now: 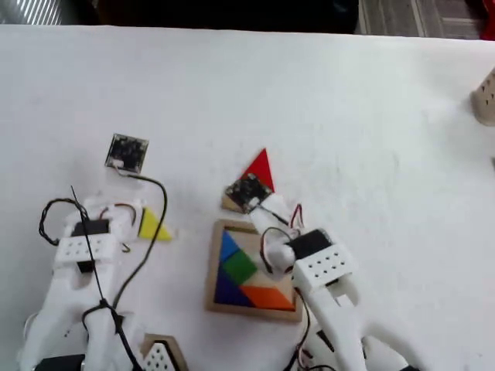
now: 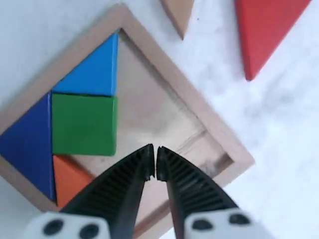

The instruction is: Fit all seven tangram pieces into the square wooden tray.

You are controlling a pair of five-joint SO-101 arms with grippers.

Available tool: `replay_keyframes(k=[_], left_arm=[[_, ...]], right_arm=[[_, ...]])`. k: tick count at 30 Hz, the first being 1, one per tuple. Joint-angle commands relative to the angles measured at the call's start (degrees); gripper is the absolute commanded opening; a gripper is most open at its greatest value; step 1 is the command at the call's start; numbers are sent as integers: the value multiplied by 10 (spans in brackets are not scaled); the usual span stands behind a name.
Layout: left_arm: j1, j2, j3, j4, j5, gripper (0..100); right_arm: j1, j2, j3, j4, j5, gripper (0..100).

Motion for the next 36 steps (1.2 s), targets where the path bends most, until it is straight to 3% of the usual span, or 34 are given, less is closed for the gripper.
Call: replay_keyframes(k=[1, 6, 24, 29, 36], left_arm=[[-3, -20, -4, -11, -3, 23], [-3, -20, -4, -11, -3, 23], [-3, -20, -4, -14, -3, 23], [-3, -20, -4, -14, -3, 23], [-3, -19, -7, -15, -3, 24]], right_arm=[[6, -20, 18, -4, 26, 18], [-51, 29, 11, -23, 15, 18], [-116, 74, -26, -25, -35, 18], [-40, 64, -43, 28, 11, 18], [141, -7, -43, 56, 57, 19]])
